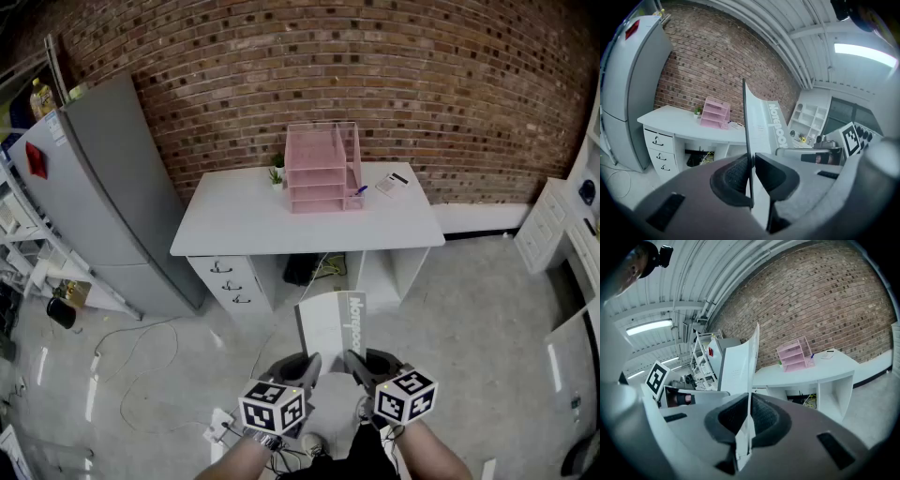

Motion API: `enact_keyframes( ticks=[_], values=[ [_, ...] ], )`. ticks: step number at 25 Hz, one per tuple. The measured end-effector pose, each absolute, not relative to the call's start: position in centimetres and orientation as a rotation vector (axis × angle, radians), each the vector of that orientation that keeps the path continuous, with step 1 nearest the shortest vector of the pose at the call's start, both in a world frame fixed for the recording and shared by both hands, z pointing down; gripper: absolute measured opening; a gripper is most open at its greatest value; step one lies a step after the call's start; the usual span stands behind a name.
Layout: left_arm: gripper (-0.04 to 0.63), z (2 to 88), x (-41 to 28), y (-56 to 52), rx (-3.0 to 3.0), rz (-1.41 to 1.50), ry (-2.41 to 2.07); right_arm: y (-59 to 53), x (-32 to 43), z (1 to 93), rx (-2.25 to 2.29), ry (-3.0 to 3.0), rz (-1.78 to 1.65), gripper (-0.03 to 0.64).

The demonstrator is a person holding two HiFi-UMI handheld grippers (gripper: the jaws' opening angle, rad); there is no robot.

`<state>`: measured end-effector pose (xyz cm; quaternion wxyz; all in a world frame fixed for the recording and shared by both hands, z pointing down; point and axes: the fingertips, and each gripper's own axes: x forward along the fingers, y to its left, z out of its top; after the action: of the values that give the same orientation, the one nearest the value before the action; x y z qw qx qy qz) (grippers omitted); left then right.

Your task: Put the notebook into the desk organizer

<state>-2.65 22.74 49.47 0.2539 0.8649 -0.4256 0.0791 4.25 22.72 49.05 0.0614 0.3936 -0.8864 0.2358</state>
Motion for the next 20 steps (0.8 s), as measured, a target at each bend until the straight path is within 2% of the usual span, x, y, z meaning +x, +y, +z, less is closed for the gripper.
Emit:
enact_keyframes(
  ticks=[20],
  values=[
    [0.032, 49.5, 0.1, 19.5, 2.311, 0.189, -1.171, 19.4, 7.1, 49.0, 1.143, -2.68, 0.743, 0.015]
  ],
)
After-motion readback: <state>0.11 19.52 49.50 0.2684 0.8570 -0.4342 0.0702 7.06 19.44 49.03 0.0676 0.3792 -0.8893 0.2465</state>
